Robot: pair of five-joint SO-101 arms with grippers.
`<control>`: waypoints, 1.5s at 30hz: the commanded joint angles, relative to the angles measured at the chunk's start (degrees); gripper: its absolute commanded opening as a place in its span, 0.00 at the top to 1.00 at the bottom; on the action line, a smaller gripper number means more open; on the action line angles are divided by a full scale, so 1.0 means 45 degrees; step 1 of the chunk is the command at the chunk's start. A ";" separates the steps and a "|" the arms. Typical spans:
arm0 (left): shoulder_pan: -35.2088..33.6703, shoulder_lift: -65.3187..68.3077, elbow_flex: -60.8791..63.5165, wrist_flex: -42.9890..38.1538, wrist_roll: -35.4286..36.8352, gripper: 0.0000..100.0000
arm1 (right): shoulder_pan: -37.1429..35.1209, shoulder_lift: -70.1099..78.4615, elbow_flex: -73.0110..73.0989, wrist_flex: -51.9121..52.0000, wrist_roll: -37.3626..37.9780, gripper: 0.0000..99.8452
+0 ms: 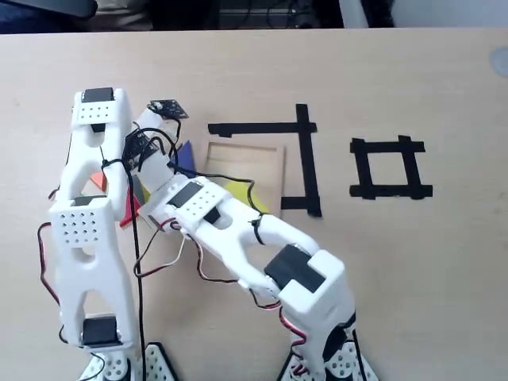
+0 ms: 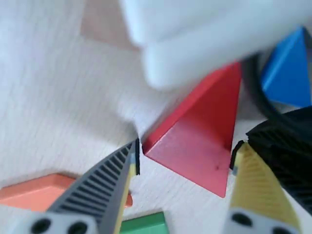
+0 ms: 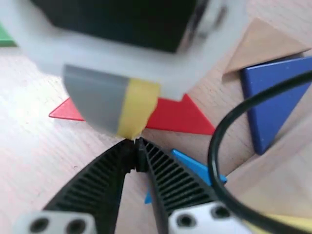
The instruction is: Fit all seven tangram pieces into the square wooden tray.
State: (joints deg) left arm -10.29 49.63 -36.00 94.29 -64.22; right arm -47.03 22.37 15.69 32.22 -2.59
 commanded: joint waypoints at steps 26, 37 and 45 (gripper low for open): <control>-0.0264 0.0332 -0.1006 0.0938 0.0078 0.68 | 0.0195 -0.0186 -0.0576 0.0000 -0.0059 0.99; -0.1358 -0.0625 -0.2686 0.1231 0.0156 0.68 | -0.0371 -0.3253 0.1104 0.2051 -0.0078 0.99; -0.1944 -0.0664 -0.4933 0.1368 0.3536 0.68 | -0.0098 -0.5187 0.3018 0.2168 -0.0098 0.99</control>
State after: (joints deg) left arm -17.14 50.51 -52.35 99.12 -55.43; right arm -47.91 4.00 28.35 41.71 -2.68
